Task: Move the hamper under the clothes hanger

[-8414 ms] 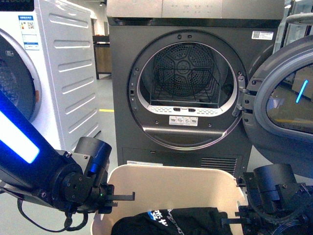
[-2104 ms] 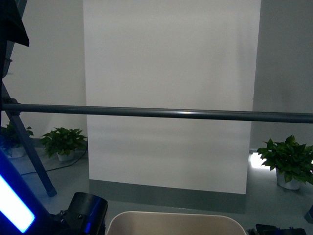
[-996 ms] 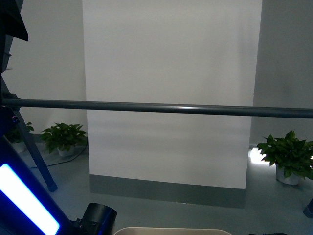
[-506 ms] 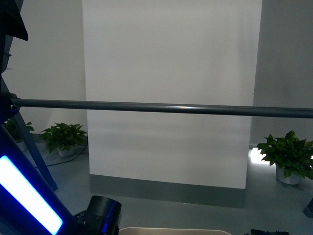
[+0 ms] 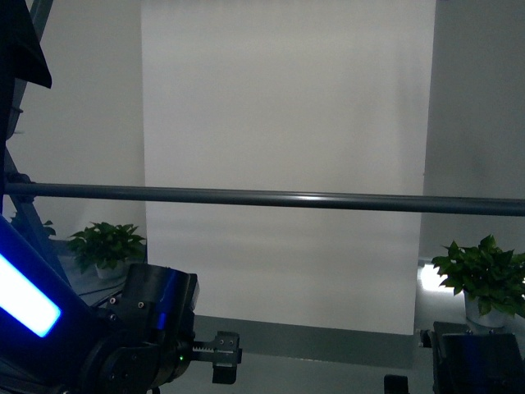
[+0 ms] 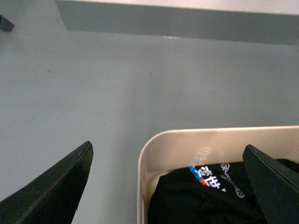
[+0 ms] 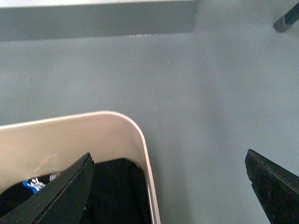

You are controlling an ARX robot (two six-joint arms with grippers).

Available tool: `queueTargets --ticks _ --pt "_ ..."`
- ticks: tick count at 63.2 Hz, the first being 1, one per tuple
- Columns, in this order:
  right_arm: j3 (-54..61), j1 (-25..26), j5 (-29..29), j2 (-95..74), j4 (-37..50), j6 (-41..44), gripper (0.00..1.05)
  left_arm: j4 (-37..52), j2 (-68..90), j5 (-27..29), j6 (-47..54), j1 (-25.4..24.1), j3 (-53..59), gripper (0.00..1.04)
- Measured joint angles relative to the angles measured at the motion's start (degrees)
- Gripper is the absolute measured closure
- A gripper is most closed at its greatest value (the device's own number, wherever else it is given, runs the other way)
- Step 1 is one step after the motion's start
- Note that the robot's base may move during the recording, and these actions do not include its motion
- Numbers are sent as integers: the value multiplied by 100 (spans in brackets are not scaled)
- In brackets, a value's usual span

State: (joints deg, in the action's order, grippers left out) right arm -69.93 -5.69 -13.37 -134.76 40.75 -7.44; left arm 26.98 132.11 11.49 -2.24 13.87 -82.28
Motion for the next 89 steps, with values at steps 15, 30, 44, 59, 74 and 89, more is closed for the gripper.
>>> queueTargets --ticks 15,30,44,59,74,89 --pt "310 -26 -214 1056 404 426 8 343 -896 26 245 57 271 7" --pt "415 -201 -295 1943 540 881 8 361 -1633 -4 546 116 256 7" --pt "485 -315 -474 2455 772 1215 8 278 -1989 -9 758 116 157 7" --pt "767 -214 -671 2708 1021 1397 8 251 -2120 -9 837 87 160 7" --pt "1241 -26 -756 3195 1250 1456 8 251 -2234 -72 833 2 260 7" --pt "1473 -22 -820 3471 1453 1480 8 269 -2374 -210 815 -17 352 7"
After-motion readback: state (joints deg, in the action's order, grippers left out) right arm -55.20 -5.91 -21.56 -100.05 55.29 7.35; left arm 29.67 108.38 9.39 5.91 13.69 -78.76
